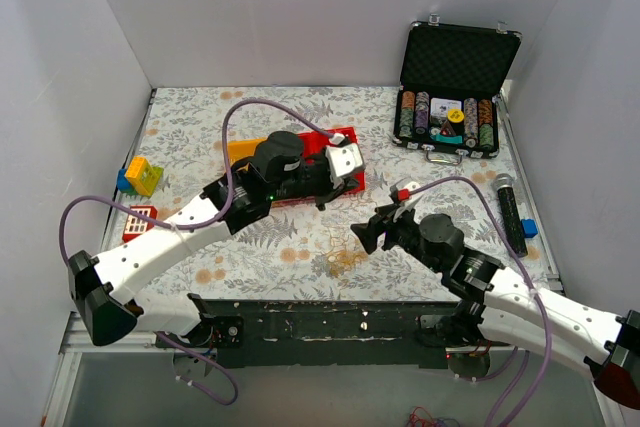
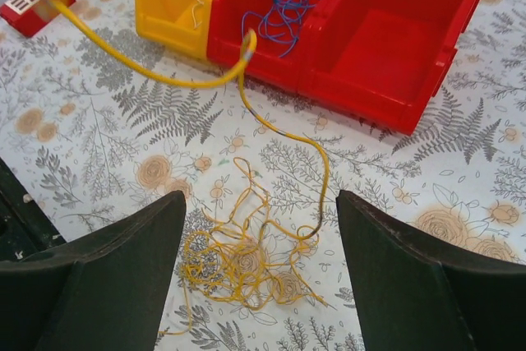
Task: Untangle the cables
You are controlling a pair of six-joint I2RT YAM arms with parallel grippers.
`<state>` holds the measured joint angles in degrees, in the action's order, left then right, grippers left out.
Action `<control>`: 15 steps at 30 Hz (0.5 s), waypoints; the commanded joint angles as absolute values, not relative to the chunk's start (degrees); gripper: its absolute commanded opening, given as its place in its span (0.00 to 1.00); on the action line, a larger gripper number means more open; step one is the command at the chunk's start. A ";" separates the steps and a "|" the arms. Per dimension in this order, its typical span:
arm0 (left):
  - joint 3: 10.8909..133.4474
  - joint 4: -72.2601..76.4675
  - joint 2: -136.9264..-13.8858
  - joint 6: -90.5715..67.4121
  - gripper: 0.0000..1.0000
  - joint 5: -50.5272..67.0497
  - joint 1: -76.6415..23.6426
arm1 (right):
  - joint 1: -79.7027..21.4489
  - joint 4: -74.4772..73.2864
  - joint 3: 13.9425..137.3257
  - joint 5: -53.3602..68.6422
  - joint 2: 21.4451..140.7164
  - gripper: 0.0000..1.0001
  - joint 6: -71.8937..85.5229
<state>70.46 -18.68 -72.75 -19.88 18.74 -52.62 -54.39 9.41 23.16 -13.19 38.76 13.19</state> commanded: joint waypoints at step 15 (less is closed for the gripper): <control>96.85 -18.81 -77.96 -29.88 0.00 20.56 -53.00 | -54.41 24.34 25.22 -14.07 50.88 0.66 14.86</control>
<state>93.25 -18.55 -77.06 -25.17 19.35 -52.69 -54.39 18.20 23.09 -14.20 48.42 14.85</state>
